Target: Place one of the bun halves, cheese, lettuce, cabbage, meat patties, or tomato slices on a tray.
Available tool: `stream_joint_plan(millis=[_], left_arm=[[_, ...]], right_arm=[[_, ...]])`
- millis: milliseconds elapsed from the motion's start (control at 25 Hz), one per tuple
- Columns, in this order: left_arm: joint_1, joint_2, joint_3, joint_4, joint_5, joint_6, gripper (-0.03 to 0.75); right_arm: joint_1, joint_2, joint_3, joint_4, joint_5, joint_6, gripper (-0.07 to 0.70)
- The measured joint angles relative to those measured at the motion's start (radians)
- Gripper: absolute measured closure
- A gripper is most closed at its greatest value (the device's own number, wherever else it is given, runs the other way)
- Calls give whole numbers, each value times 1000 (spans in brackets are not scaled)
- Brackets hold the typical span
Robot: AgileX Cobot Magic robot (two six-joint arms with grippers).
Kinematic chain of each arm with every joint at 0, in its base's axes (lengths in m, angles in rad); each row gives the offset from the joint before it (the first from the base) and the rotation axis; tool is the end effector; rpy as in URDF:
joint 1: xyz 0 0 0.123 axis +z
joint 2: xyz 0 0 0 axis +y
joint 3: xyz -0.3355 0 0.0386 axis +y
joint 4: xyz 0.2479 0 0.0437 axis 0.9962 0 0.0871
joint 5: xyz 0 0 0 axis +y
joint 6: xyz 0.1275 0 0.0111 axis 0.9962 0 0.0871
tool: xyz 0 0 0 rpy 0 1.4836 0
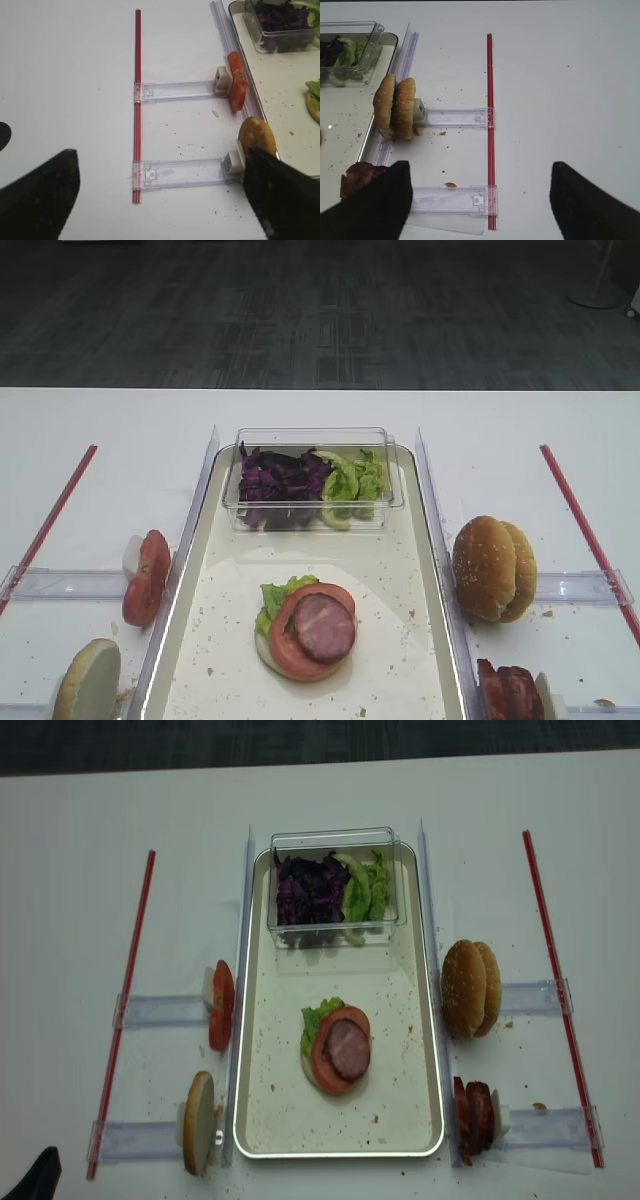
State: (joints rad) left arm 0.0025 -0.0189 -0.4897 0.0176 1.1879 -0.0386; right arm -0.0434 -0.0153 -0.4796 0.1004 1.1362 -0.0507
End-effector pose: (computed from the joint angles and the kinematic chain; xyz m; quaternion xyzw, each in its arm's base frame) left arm -0.0348 0.0020 0.2427 -0.0191 0.8824 0.0003 0.4701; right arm -0.0296 0.0129 0.2458 -0.0069 0.8724 0.0271 0.4879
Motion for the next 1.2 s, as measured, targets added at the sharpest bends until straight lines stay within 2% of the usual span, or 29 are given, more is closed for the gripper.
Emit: stream_joint_plan(millis=[1200], left_arm=[[0,0,0,0,0,0,103]], right_arm=[[0,0,0,0,0,2,46]])
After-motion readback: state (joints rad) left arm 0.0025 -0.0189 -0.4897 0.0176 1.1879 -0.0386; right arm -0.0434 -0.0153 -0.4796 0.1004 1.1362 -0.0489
